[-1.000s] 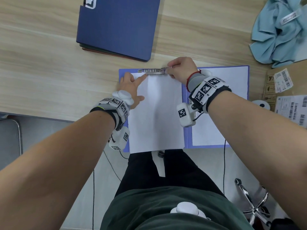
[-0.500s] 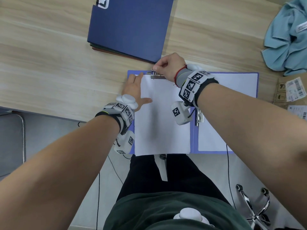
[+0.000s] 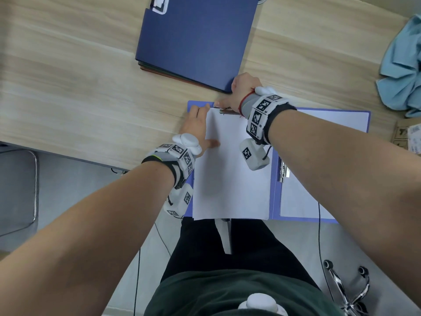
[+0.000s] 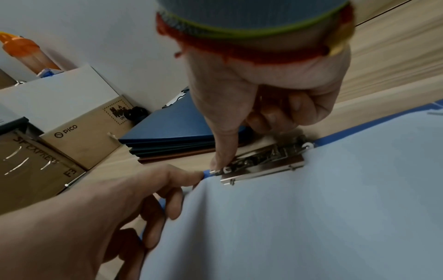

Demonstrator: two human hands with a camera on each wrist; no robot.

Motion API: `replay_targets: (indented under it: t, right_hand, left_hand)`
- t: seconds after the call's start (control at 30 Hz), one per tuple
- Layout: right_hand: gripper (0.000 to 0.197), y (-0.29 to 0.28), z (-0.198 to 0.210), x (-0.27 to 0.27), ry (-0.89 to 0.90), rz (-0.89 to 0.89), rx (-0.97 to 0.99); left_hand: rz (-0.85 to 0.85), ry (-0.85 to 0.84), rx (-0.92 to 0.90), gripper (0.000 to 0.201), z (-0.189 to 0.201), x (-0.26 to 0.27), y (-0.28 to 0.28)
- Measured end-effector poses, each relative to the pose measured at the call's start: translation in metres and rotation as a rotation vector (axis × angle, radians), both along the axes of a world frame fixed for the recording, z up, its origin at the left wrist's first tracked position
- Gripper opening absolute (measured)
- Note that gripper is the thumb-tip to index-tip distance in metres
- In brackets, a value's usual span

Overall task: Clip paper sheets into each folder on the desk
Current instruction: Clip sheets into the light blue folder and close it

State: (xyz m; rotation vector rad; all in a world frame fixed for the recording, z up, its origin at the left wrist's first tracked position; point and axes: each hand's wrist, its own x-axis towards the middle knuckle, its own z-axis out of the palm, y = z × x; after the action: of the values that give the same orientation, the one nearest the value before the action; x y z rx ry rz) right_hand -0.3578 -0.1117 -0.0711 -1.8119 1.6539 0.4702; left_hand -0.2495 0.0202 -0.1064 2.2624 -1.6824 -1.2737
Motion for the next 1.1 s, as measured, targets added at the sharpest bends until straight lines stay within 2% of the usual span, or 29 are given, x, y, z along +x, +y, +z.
replay_targets:
  t: [0.1, 0.2, 0.37, 0.43, 0.53, 0.63, 0.7, 0.77, 0.83, 0.97, 1.1]
  right_hand:
    - [0.044, 0.001, 0.008, 0.0, 0.012, 0.027, 0.019]
    - [0.032, 0.011, 0.02, -0.01, -0.028, -0.031, 0.031]
    - [0.035, 0.042, 0.029, -0.051, -0.024, -0.117, 0.102]
    - [0.042, 0.057, 0.031, -0.067, 0.002, -0.108, 0.142]
    - [0.053, 0.074, 0.031, -0.075, -0.003, -0.084, 0.173]
    - [0.059, 0.082, 0.038, -0.077, -0.008, -0.034, 0.192]
    - [0.06, 0.084, 0.042, -0.08, -0.034, -0.001, 0.215]
    - [0.062, 0.085, 0.045, -0.082, -0.08, -0.016, 0.271]
    - [0.065, 0.089, 0.05, -0.089, -0.13, -0.049, 0.341]
    - [0.071, 0.097, 0.052, -0.102, -0.129, -0.031, 0.406]
    - [0.066, 0.104, 0.048, -0.117, -0.108, -0.01, 0.432]
  left_hand:
    - [0.001, -0.007, 0.007, 0.105, 0.004, -0.001, -0.001]
    - [0.006, -0.044, 0.014, 0.1, 0.014, 0.0, 0.0]
    - [0.147, -0.208, 0.108, 0.091, 0.032, 0.02, 0.012]
    - [0.218, -0.229, 0.188, 0.087, 0.039, 0.023, 0.014]
    - [0.183, -0.201, 0.366, 0.073, 0.053, 0.023, 0.012]
    - [0.166, -0.232, 0.451, 0.072, 0.06, 0.02, 0.012]
    - [0.22, -0.179, 0.491, 0.074, 0.059, 0.018, 0.014]
    - [0.359, -0.01, 0.51, 0.081, 0.058, 0.016, 0.014]
    - [0.49, 0.101, 0.438, 0.059, 0.069, 0.009, 0.009]
    - [0.367, 0.017, 0.473, 0.046, 0.089, -0.001, 0.004]
    - [0.227, -0.032, 0.574, 0.058, 0.093, -0.017, 0.023]
